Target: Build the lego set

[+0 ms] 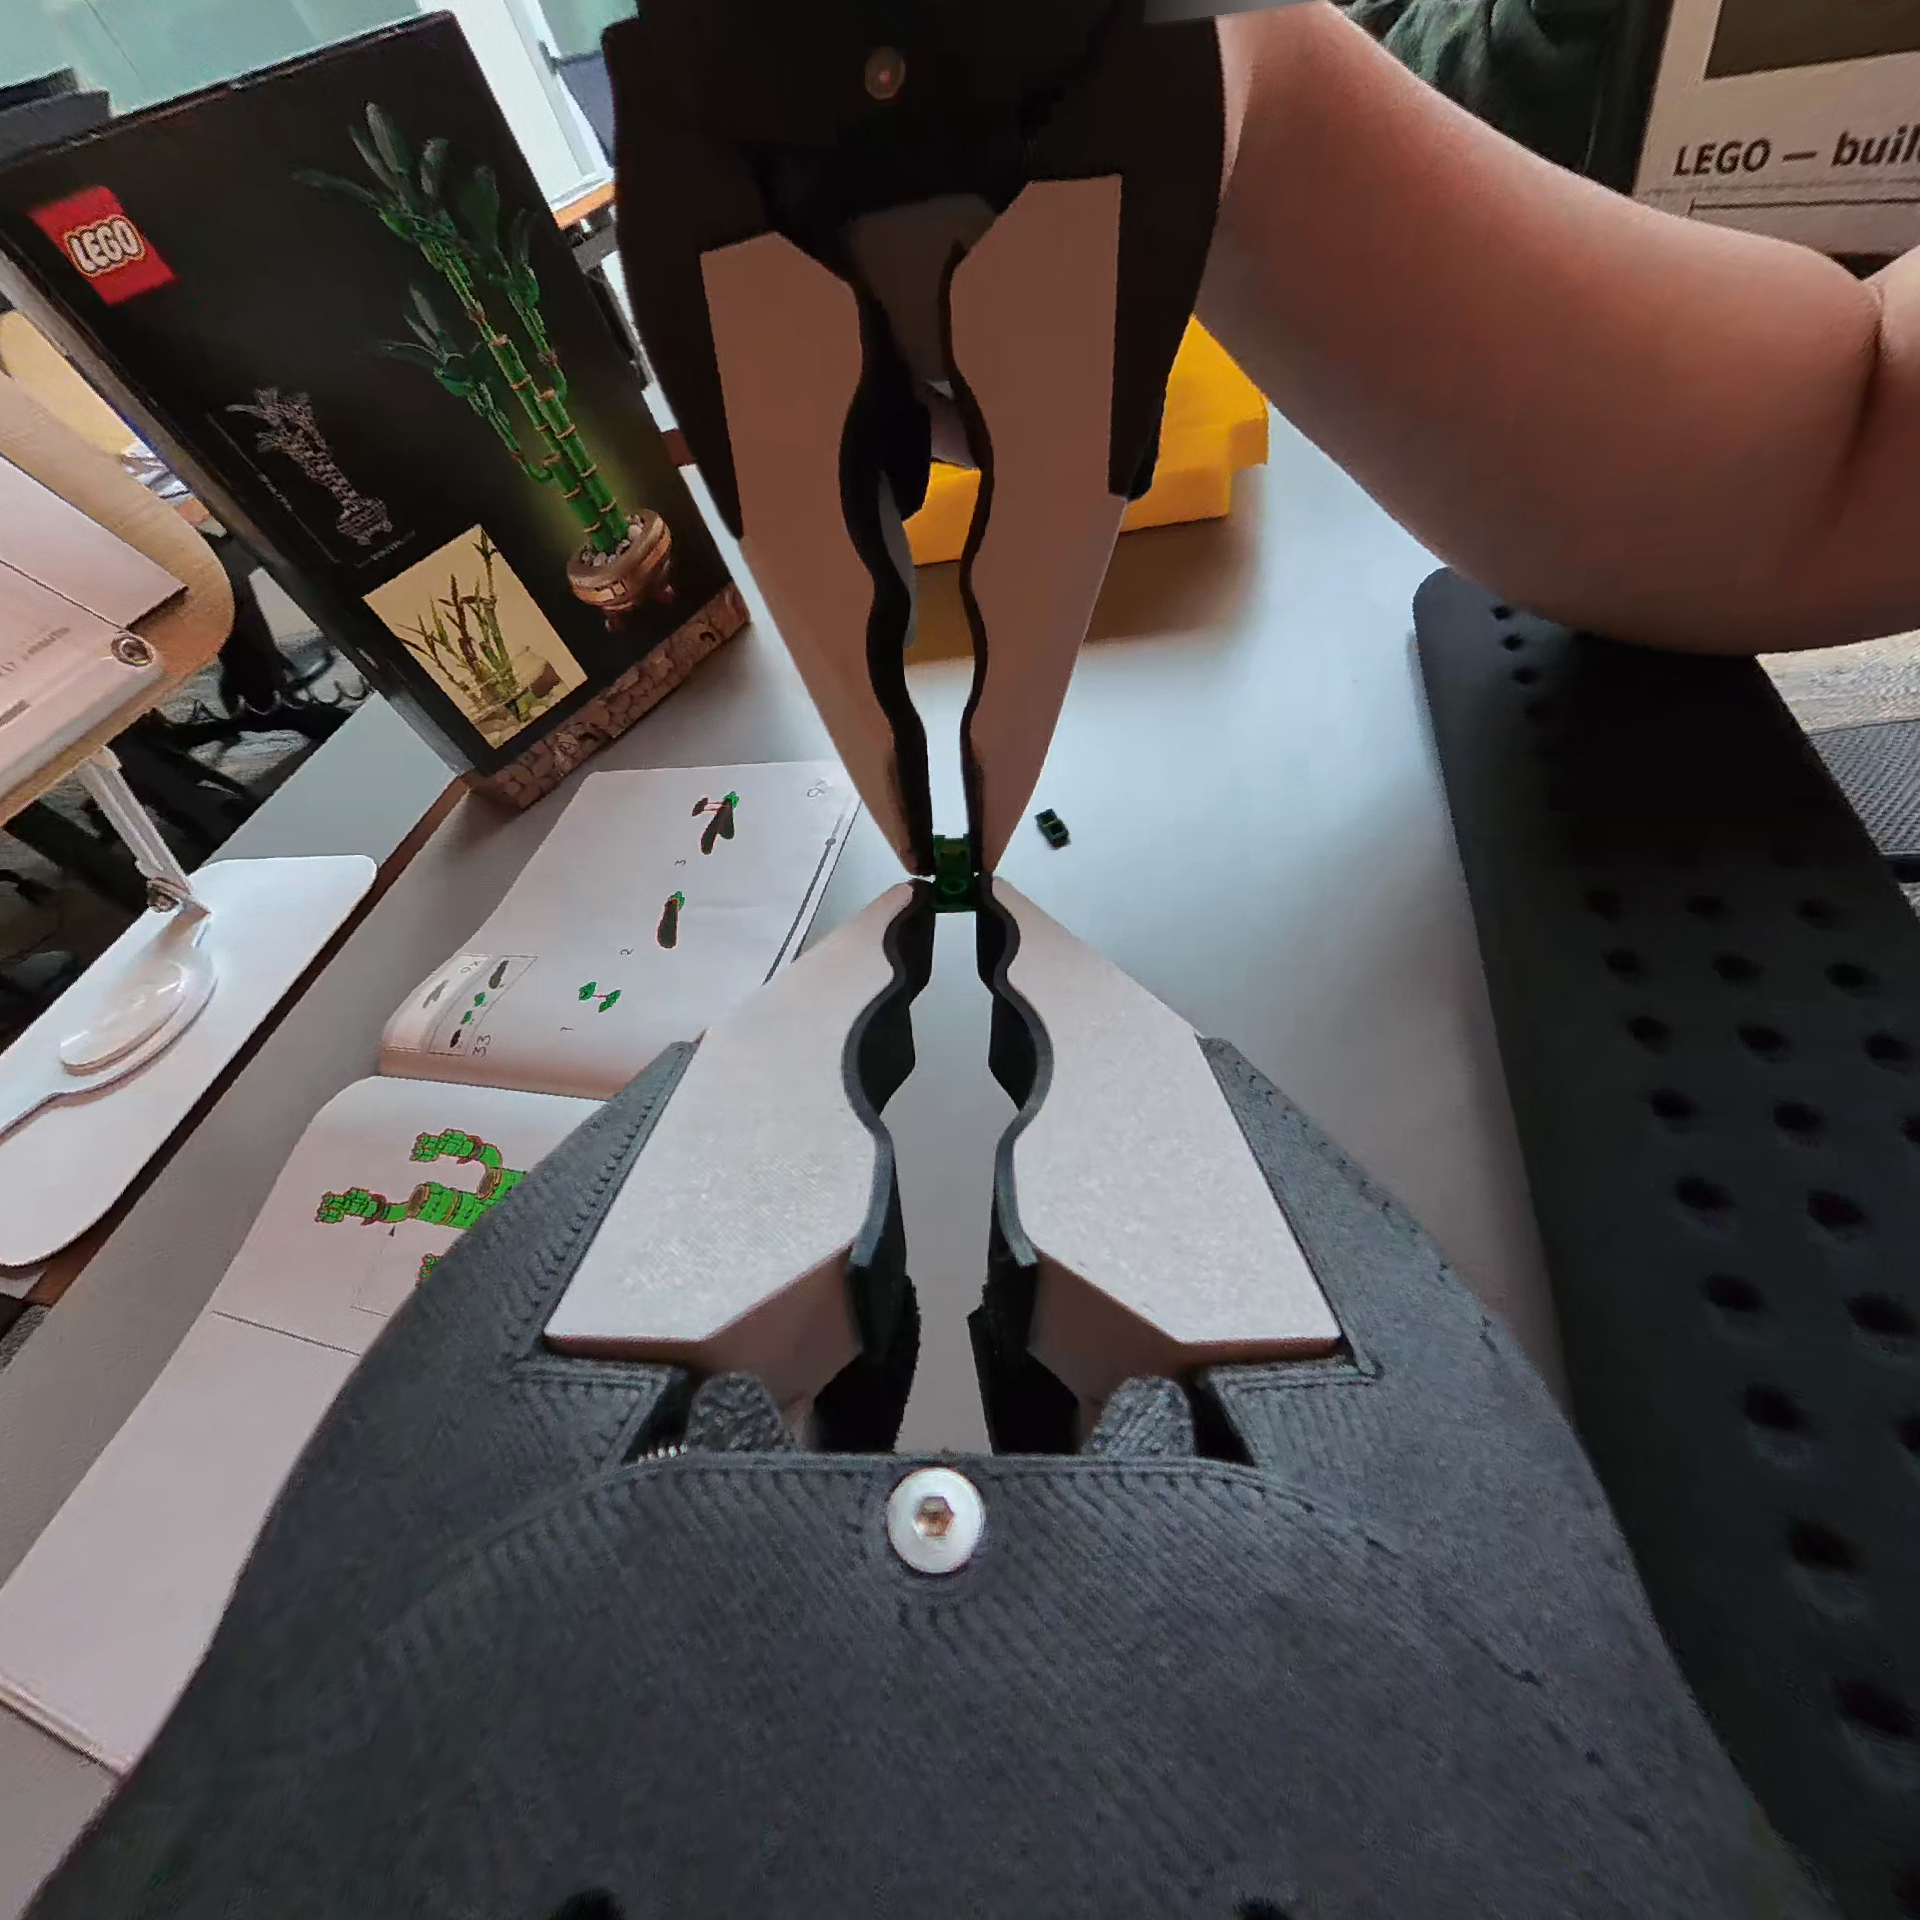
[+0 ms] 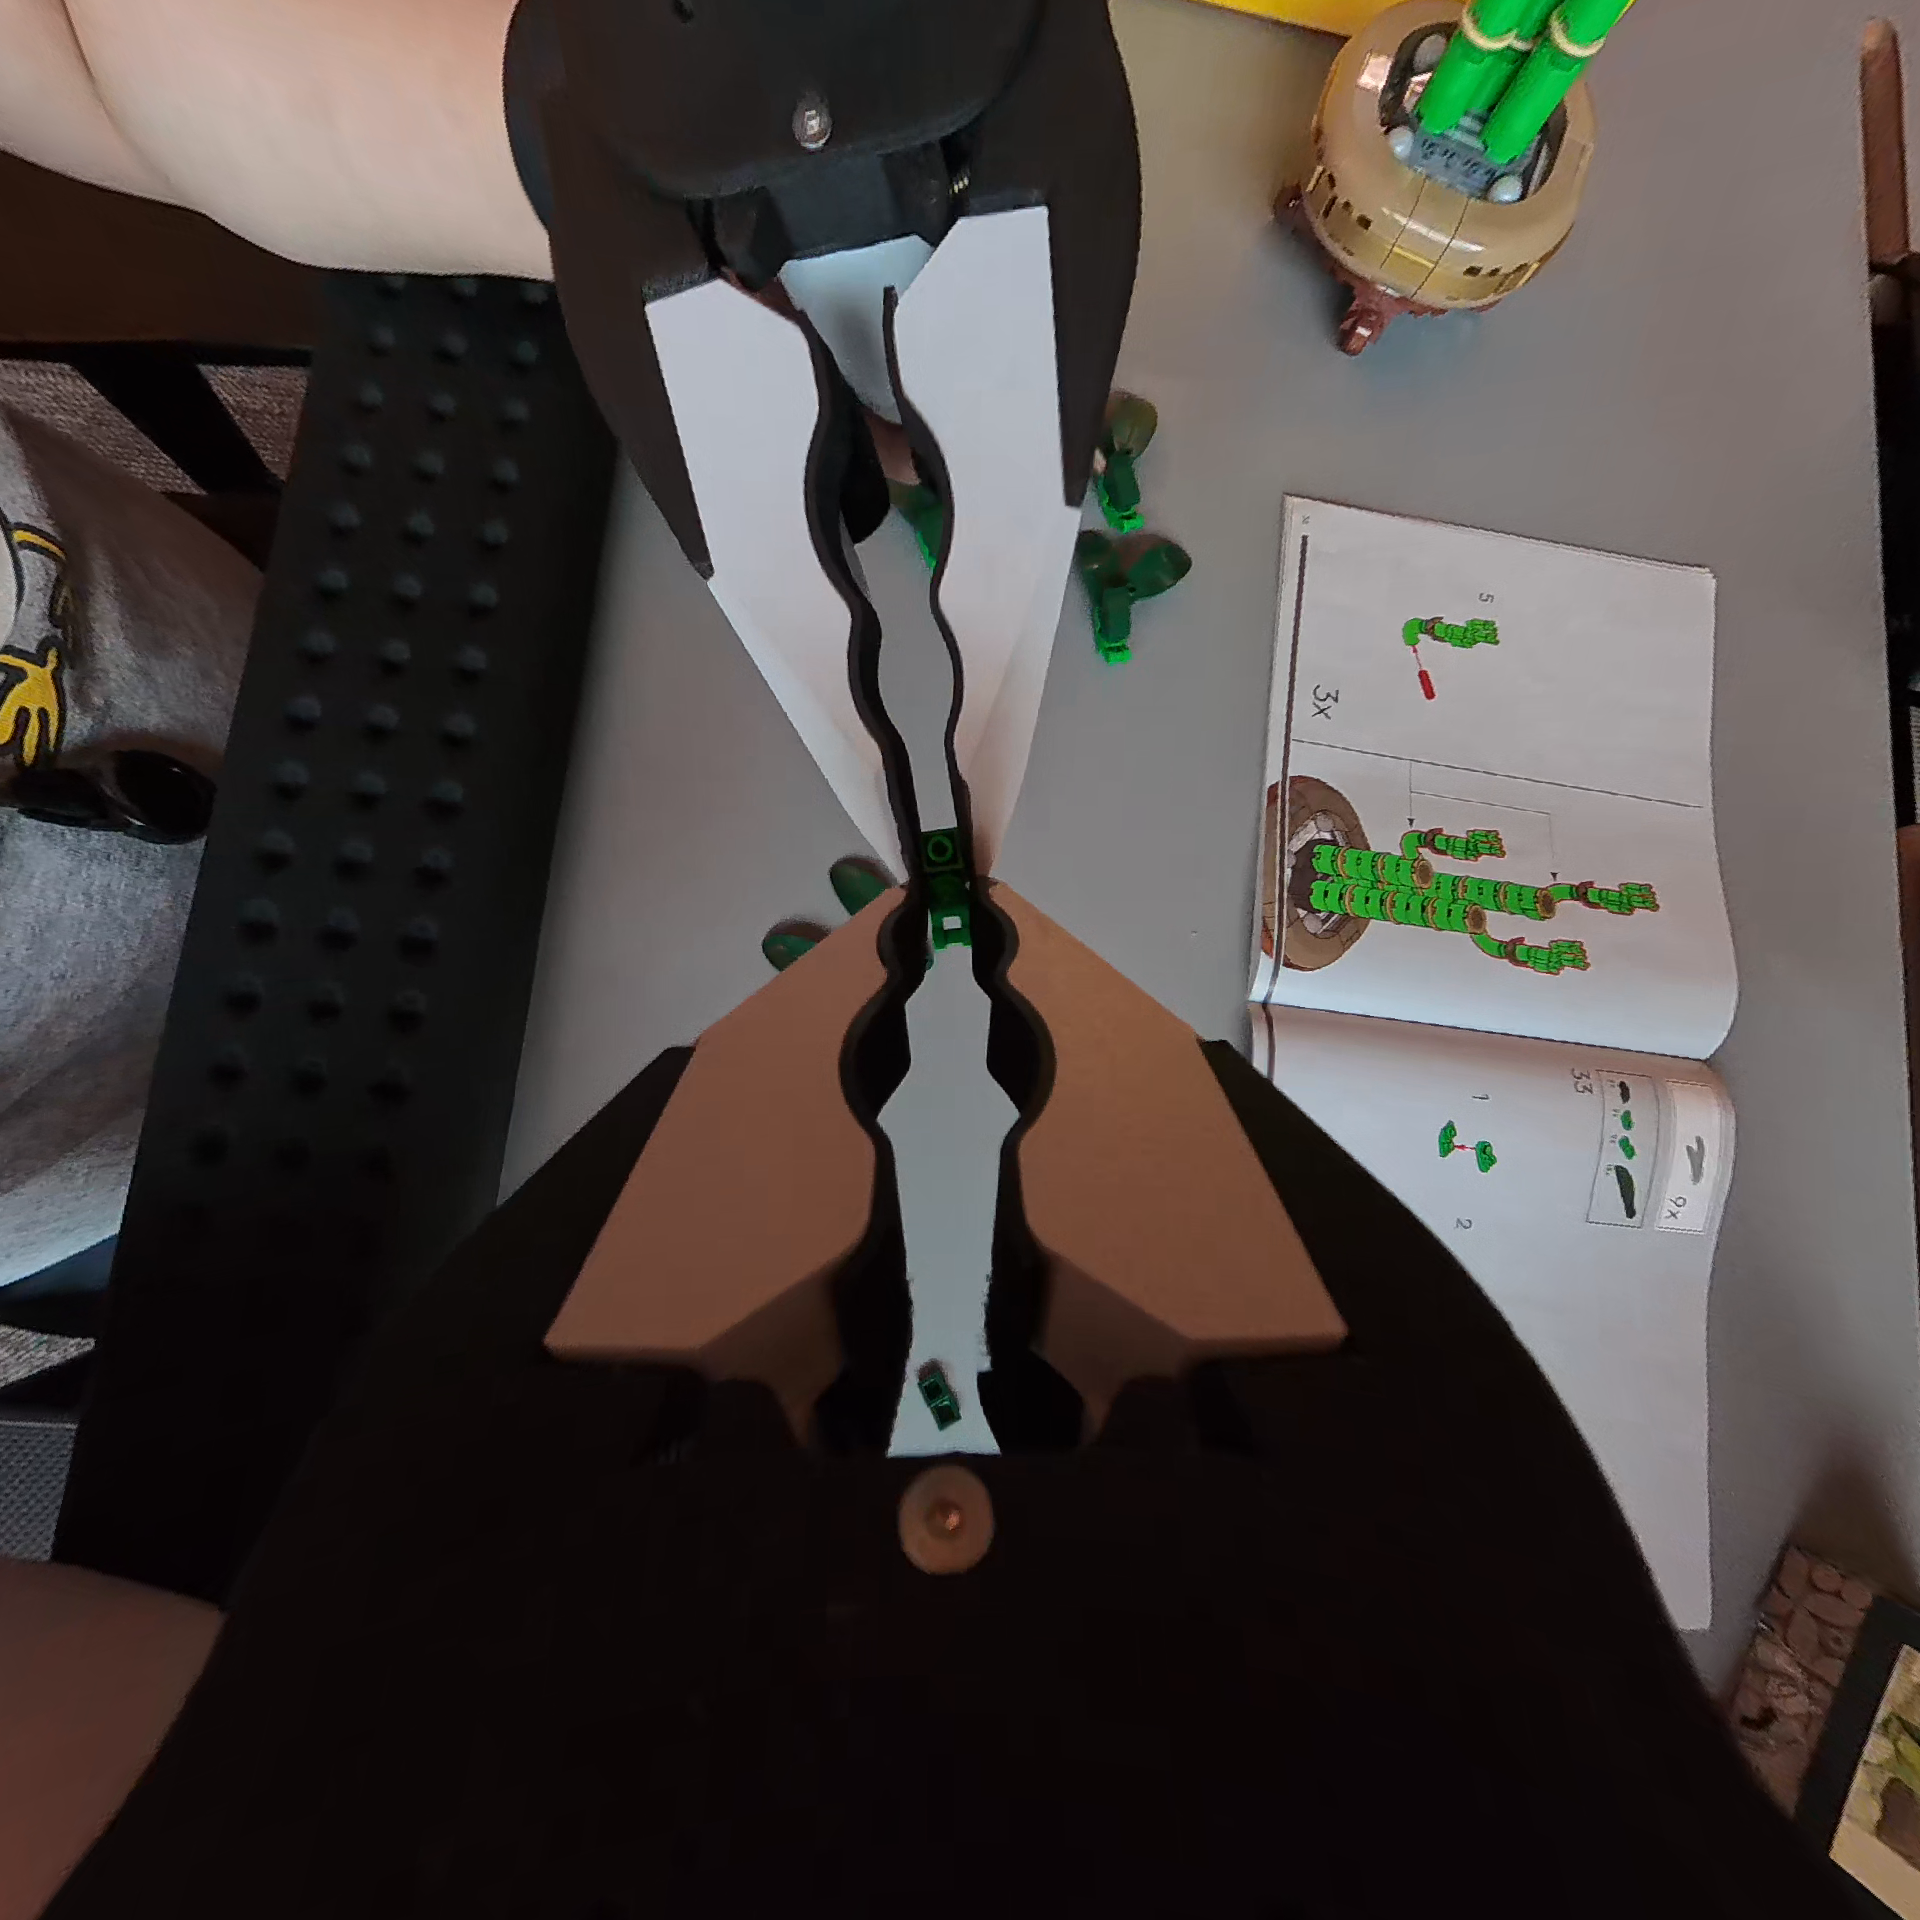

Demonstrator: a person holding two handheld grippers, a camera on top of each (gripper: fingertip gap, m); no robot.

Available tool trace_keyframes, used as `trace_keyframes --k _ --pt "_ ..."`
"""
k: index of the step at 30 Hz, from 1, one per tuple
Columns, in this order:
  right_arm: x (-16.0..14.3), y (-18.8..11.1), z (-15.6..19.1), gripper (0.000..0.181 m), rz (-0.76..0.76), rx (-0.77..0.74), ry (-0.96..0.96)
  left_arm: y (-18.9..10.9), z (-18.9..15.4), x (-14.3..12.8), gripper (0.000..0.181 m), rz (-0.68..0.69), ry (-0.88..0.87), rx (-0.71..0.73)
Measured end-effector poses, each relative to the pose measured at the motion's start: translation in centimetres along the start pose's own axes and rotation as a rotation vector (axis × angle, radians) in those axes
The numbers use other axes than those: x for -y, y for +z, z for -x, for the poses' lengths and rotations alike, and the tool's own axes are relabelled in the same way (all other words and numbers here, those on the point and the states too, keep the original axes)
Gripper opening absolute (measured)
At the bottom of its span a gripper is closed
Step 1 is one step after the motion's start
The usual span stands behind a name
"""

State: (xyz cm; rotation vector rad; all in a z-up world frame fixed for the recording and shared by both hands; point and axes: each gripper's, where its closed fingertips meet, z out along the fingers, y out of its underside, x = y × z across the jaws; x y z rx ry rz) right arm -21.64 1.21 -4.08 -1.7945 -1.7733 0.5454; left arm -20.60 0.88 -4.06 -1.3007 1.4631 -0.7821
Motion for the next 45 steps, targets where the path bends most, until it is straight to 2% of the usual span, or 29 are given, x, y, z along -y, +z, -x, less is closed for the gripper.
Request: trace_keyframes --k 21,26,29,33,38,41,45 --pt "0.5 -0.3 0.0 0.008 -0.056 -0.005 -0.049 -0.3 0.2 0.4 0.006 -0.034 -0.009 -0.001" --pt "1.4 -1.0 -0.1 0.019 -0.118 -0.021 -0.062 -0.4 0.4 0.4 0.006 -0.043 -0.039 -0.008" --pt "2.9 -2.6 -0.9 0.027 -0.229 -0.120 -0.115 -1.0 0.9 1.1 0.006 -0.106 -0.173 -0.045" --pt "5.3 -3.8 -1.0 0.030 -0.321 -0.320 -0.359 -2.7 2.6 2.3 0.006 -0.226 -0.421 -0.103" --pt "5.5 -2.0 -2.6 0.032 -0.138 -0.530 -0.529 -3.8 3.9 1.8 0.006 -0.254 -0.615 -0.147" --pt "5.1 -0.6 -2.6 0.026 -0.081 -0.527 -0.558 -3.9 3.9 1.9 0.006 -0.272 -0.668 -0.175" --pt "5.1 -0.5 -2.8 0.019 -0.079 -0.548 -0.566 -3.9 3.8 1.7 0.006 -0.262 -0.694 -0.196"
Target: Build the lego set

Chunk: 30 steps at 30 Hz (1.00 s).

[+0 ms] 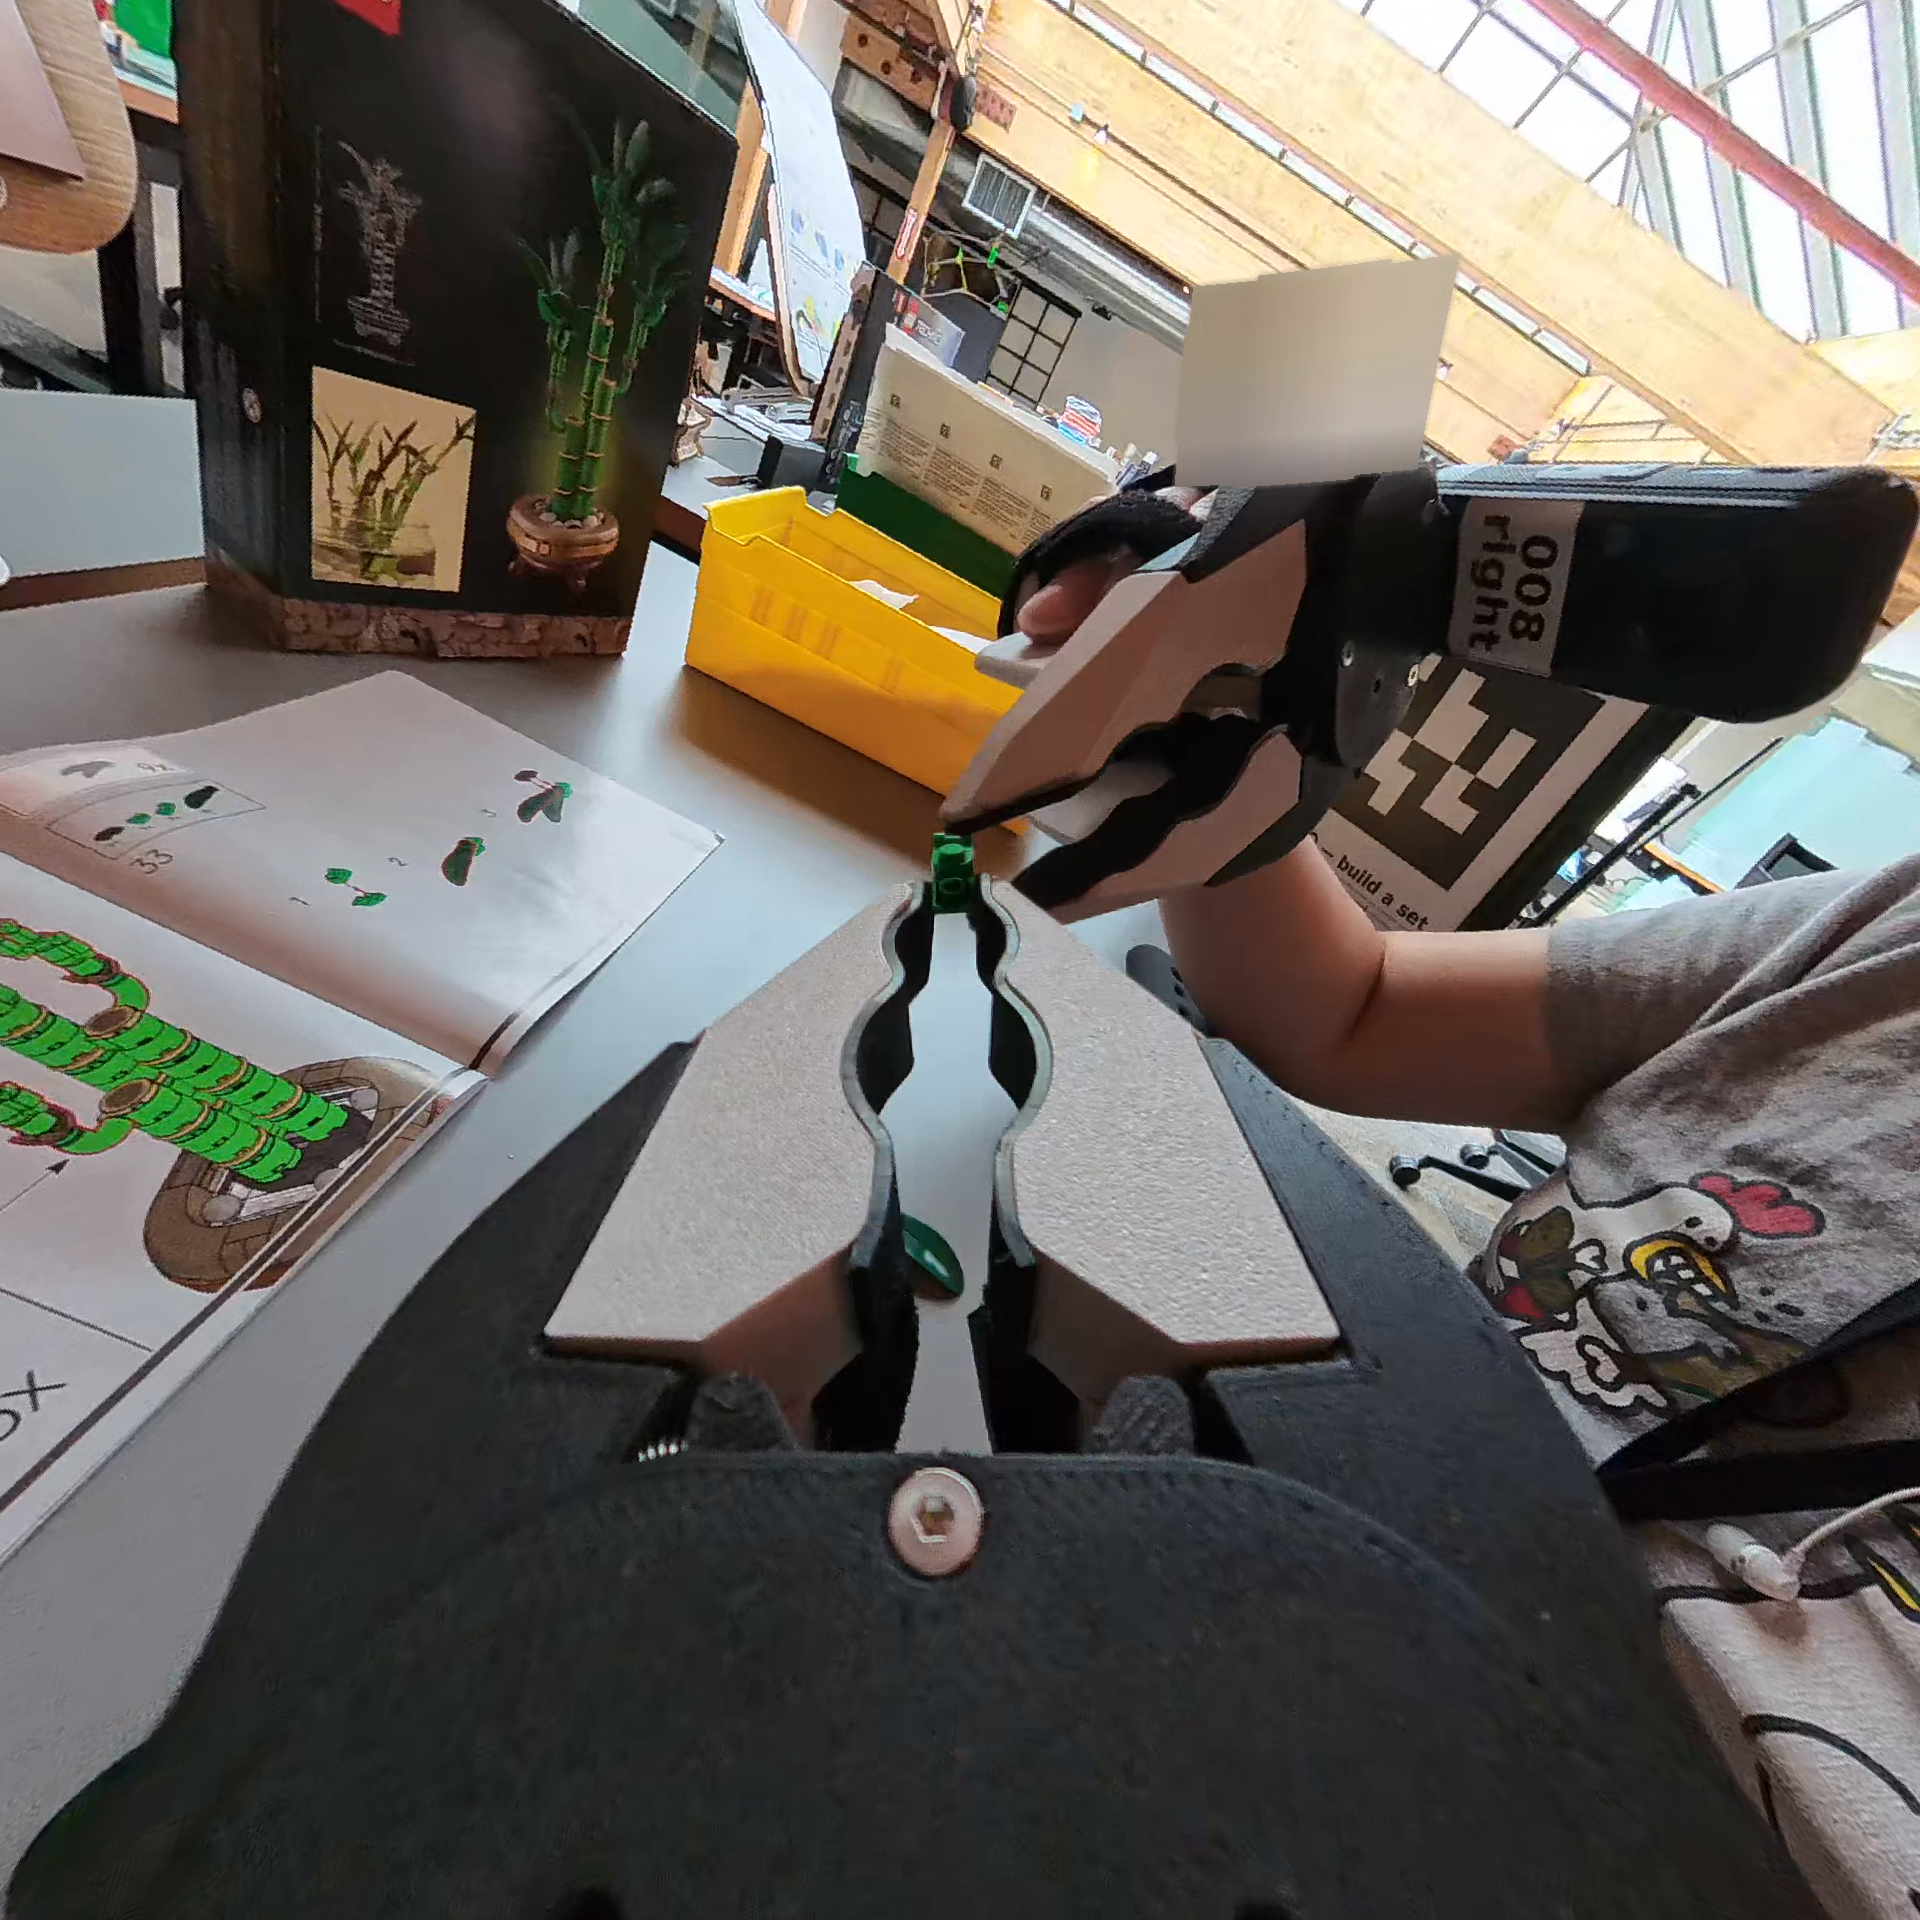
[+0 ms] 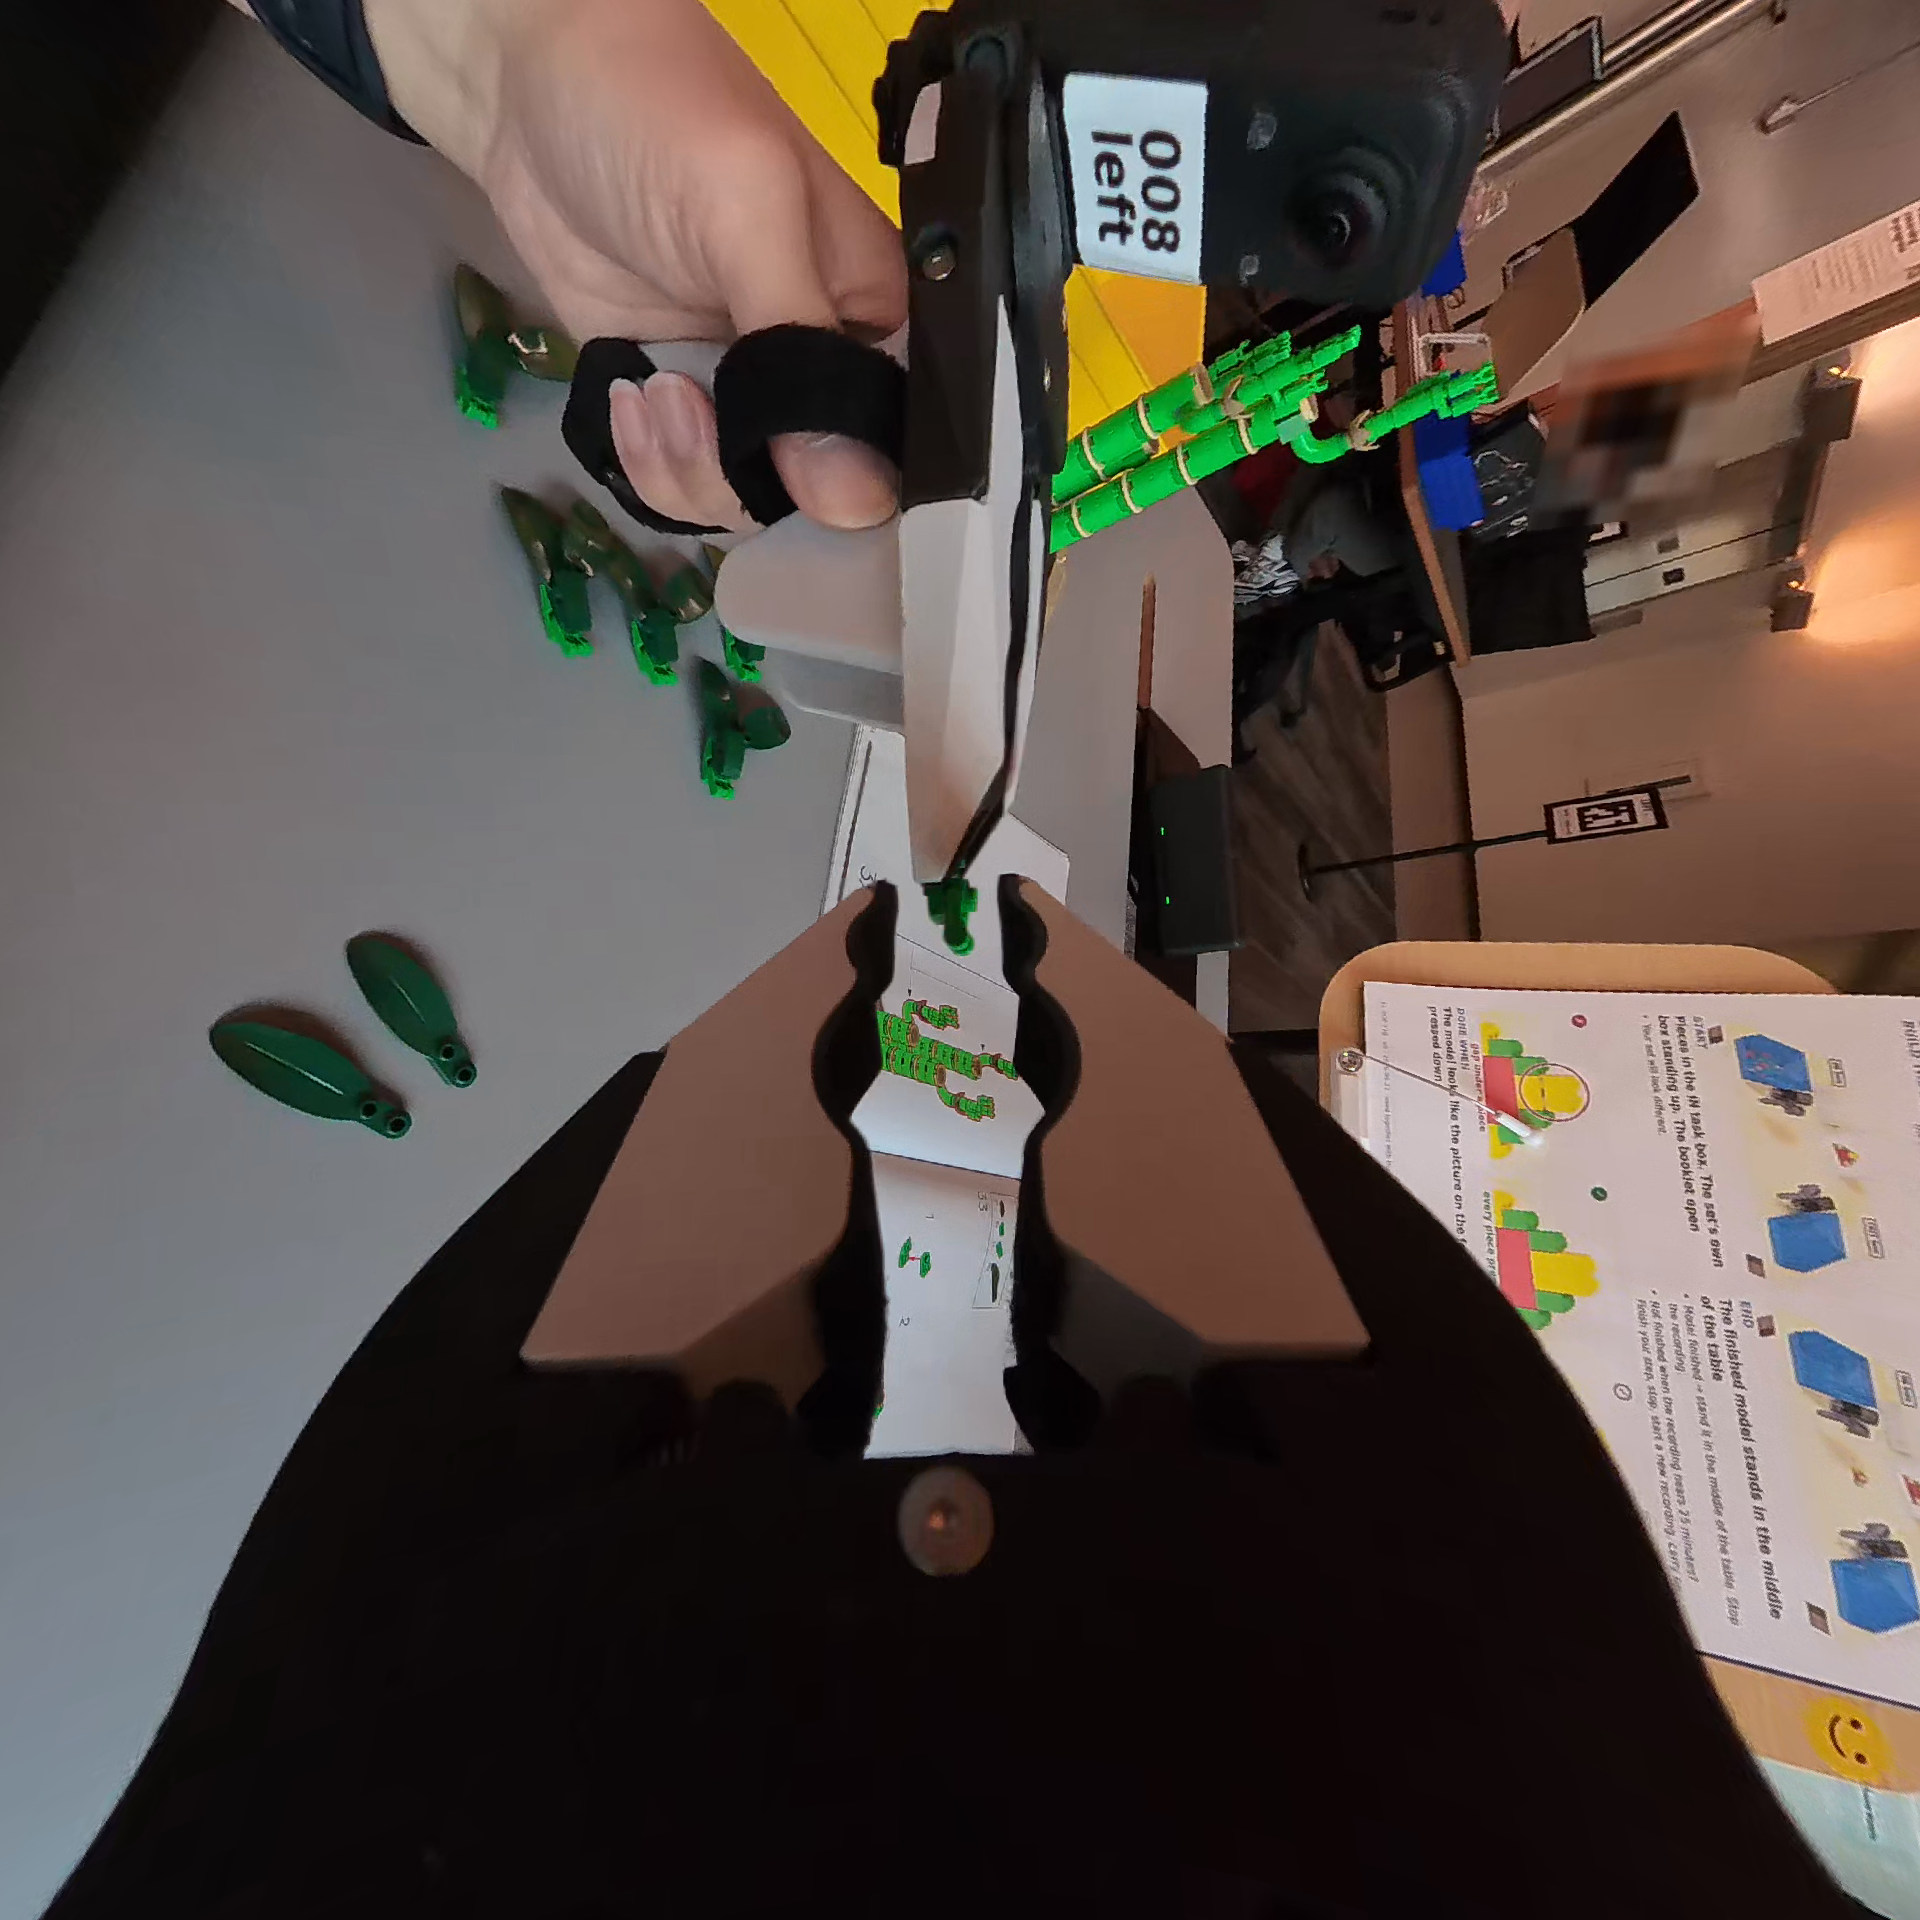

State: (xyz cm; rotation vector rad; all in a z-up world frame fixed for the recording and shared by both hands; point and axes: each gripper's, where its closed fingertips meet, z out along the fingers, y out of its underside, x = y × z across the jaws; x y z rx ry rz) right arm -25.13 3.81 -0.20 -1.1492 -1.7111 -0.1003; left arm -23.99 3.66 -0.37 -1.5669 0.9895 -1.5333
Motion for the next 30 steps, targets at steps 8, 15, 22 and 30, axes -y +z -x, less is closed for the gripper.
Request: trace_keyframes --k 8,15,22,30 --pt "-0.5 0.5 0.1 0.009 0.018 0.008 0.025 0.1 -0.1 -0.1 0.006 -0.005 -0.025 -0.019" --pt "-0.8 0.7 0.3 0.008 0.036 0.010 0.000 0.2 0.3 -0.4 0.006 0.007 -0.041 -0.011" --pt "-1.0 0.9 0.7 0.006 0.055 0.023 -0.029 0.3 0.5 -0.8 0.006 0.033 -0.090 -0.017" --pt "-1.4 1.5 1.9 0.006 0.094 0.064 -0.077 0.2 0.9 -2.1 0.006 0.127 -0.124 -0.003"
